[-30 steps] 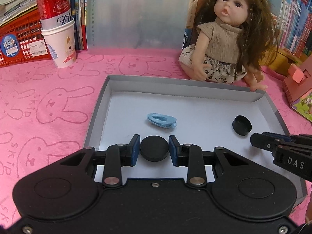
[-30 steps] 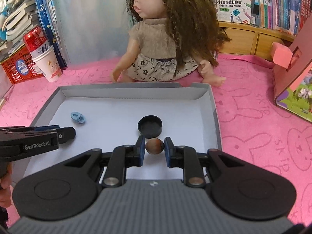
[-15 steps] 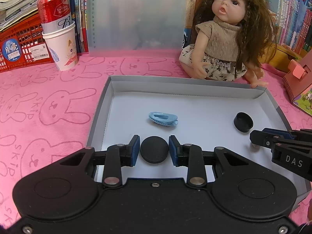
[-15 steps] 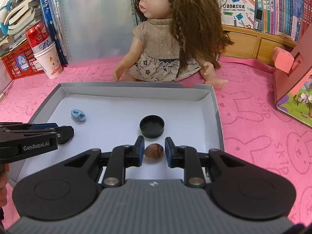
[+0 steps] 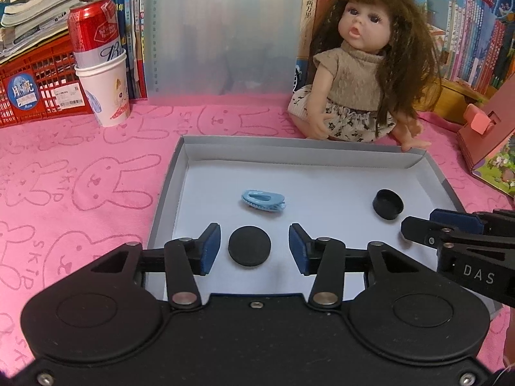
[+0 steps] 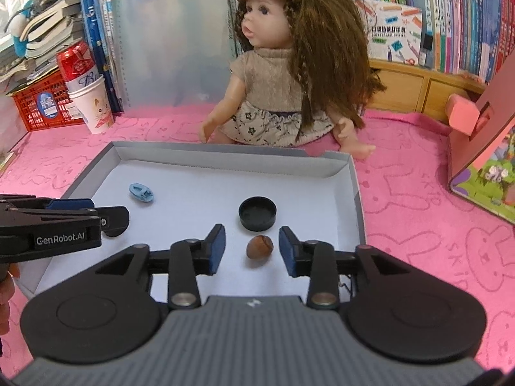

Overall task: Organize rigid objects
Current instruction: 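Lower the brown nut into the tray and open the right gripper while the left gripper releases the disc, then withdraw both grippers from the tray back toward the remaining objects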

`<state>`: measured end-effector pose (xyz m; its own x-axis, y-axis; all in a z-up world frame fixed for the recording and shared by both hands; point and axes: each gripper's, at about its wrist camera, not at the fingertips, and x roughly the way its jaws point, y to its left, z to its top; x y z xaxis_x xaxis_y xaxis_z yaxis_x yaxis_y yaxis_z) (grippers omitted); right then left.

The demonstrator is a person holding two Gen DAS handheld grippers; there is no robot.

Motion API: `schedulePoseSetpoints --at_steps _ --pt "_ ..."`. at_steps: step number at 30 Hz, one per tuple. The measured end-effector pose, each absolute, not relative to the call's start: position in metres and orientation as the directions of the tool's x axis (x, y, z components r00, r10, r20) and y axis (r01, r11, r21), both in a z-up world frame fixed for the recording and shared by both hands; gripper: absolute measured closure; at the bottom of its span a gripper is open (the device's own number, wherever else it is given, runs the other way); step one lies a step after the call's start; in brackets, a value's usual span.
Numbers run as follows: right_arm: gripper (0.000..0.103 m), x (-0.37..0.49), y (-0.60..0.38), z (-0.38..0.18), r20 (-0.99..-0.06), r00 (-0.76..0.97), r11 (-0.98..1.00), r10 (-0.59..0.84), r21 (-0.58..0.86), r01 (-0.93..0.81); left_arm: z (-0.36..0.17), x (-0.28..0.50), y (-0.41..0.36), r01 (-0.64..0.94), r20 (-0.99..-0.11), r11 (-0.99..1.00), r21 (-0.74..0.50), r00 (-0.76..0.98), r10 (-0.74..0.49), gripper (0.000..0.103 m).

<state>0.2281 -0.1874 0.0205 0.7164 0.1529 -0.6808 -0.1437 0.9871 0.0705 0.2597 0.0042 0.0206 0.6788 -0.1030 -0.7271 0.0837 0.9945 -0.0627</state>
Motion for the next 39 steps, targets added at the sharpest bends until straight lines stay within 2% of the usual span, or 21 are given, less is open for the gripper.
schedulePoseSetpoints --at_steps 9,12,13,17,21,27,39 --pt "0.040 0.199 -0.186 0.035 -0.636 0.753 0.983 0.170 0.052 -0.179 0.037 0.225 0.000 0.153 -0.673 0.987 -0.051 0.725 -0.147 0.052" --pt "0.037 0.188 -0.185 0.039 -0.620 0.764 0.980 0.176 0.038 -0.195 0.041 0.212 0.000 0.171 -0.655 0.984 -0.045 0.738 -0.158 0.035" --pt "0.036 0.184 -0.184 0.040 -0.616 0.767 0.979 0.178 0.034 -0.200 0.042 0.207 0.000 0.181 -0.649 0.983 -0.040 0.743 -0.163 0.034" --pt "0.033 0.169 -0.184 0.043 -0.601 0.777 0.976 0.189 0.030 -0.215 0.047 0.189 -0.002 0.210 -0.628 0.977 -0.023 0.758 -0.178 0.033" --pt "0.025 0.156 -0.186 0.045 -0.581 0.791 0.976 0.193 0.031 -0.215 0.051 0.173 -0.002 0.223 -0.609 0.974 -0.037 0.768 -0.199 0.033" --pt "0.019 0.138 -0.190 0.049 -0.553 0.813 0.979 0.184 0.027 -0.204 0.055 0.155 0.001 0.231 -0.599 0.970 -0.071 0.768 -0.226 0.033" --pt "0.015 0.106 -0.202 0.046 -0.521 0.827 0.974 0.210 0.043 -0.221 0.055 0.120 -0.002 0.266 -0.584 0.962 -0.061 0.772 -0.251 0.030"
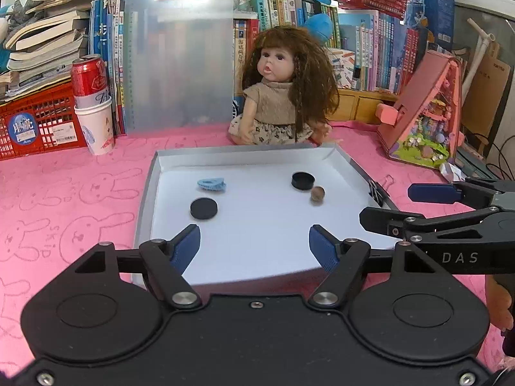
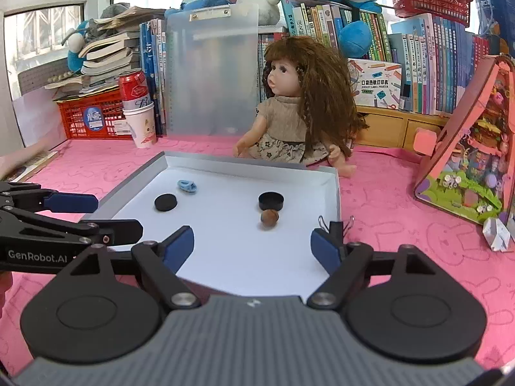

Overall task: Organize rigid objects
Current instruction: 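Withdraw both grippers from the tray back toward the remaining objects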

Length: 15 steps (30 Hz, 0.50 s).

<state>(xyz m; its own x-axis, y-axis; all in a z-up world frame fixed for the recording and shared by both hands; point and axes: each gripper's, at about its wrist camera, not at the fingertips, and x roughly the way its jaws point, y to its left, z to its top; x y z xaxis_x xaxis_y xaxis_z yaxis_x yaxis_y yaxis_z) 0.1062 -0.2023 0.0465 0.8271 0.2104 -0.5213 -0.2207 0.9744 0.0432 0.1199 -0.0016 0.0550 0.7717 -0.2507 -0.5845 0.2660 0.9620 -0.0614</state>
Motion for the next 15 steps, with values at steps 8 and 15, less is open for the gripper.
schedulePoseSetpoints --at_steps 8,15 --pt "0.014 0.084 -0.208 0.039 -0.507 0.835 0.972 0.215 0.026 -0.234 0.049 0.095 -0.001 0.276 -0.568 0.960 -0.040 0.785 -0.249 0.029" --pt "0.013 0.065 -0.213 0.028 -0.496 0.844 0.970 0.203 -0.016 -0.242 0.043 0.070 0.004 0.274 -0.549 0.961 -0.027 0.800 -0.243 0.029"
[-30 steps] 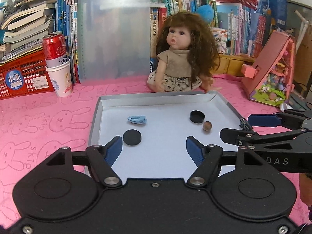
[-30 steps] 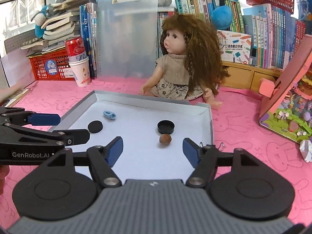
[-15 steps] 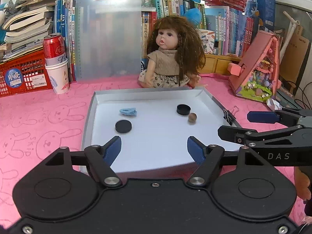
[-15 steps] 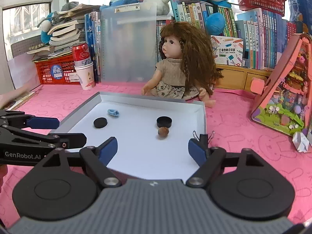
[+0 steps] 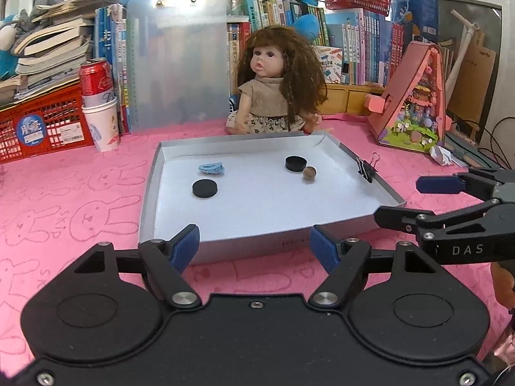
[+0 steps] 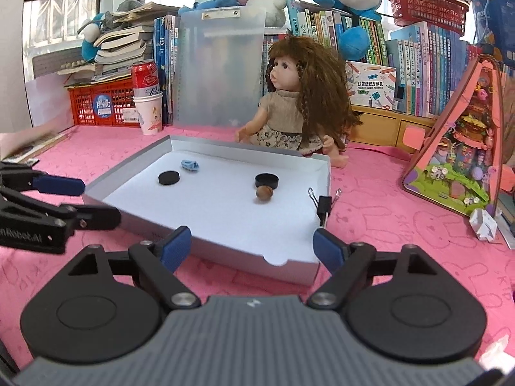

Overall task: Organize rigid objects
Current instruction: 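Withdraw both grippers from the tray back toward the remaining objects, then close the left gripper on the clear plastic cup while the right gripper grasps a black disc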

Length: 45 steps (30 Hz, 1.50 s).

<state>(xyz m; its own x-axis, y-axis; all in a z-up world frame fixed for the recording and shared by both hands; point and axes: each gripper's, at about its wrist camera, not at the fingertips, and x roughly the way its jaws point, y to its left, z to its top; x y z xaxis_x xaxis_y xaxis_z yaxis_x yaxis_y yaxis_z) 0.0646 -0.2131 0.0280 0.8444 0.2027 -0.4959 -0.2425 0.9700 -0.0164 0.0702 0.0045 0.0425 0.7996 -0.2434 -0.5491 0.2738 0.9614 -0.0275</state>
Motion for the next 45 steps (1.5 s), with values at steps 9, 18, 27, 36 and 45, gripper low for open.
schedulePoseSetpoints --at_steps 9,18,27,36,45 --pt "0.013 0.036 -0.213 0.008 -0.478 0.865 0.968 0.151 -0.108 -0.228 0.032 0.037 0.014 0.283 -0.506 0.958 -0.039 0.821 -0.263 0.025" --pt "0.014 0.000 -0.222 -0.003 -0.464 0.873 0.955 0.151 -0.160 -0.250 0.008 0.006 0.013 0.322 -0.545 0.947 -0.018 0.790 -0.279 0.025" --pt "0.014 -0.009 -0.237 -0.012 -0.482 0.866 0.971 0.132 -0.115 -0.211 0.003 -0.015 0.016 0.297 -0.536 0.955 0.005 0.807 -0.249 0.025" --pt "0.021 -0.010 -0.236 -0.020 -0.507 0.850 0.968 0.140 -0.110 -0.225 -0.009 -0.019 0.026 0.247 -0.565 0.969 -0.027 0.796 -0.218 0.028" --pt "0.026 -0.008 -0.229 -0.024 -0.518 0.841 0.964 0.160 -0.102 -0.246 -0.014 -0.021 0.026 0.253 -0.569 0.967 -0.038 0.790 -0.229 0.040"
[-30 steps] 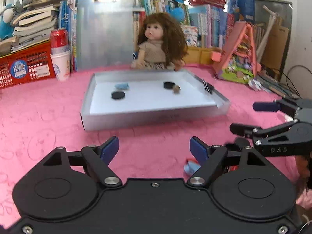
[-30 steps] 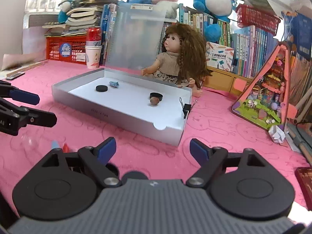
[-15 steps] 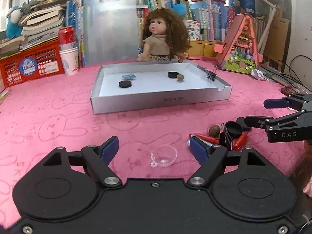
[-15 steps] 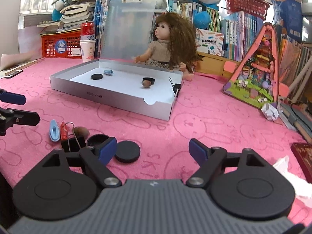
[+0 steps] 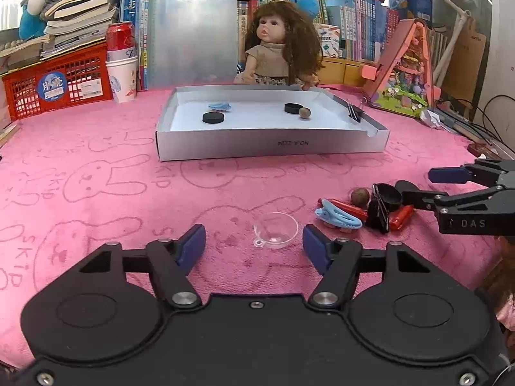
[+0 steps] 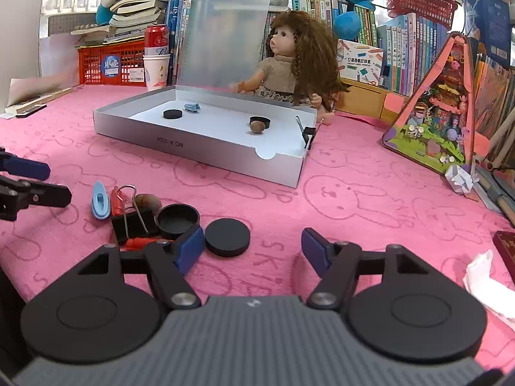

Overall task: Organize rigid objects
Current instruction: 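Close the left gripper on the clear plastic cup while the right gripper grasps a black disc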

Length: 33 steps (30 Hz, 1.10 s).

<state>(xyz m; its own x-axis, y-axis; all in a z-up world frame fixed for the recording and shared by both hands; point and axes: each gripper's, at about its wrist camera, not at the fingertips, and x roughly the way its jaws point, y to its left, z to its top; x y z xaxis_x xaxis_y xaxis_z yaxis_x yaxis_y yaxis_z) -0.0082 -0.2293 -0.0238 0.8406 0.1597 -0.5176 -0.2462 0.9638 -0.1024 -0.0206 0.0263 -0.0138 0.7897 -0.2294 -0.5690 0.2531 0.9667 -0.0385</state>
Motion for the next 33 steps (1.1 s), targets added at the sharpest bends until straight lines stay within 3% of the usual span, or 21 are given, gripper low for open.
schedulePoseSetpoints --at_steps 33 --pt "0.057 -0.0090 -0.2205 -0.0256 -0.515 0.830 0.962 0.213 -0.035 -0.269 -0.0151 -0.0251 0.0216 0.237 -0.551 0.971 -0.021 0.808 -0.210 0.074"
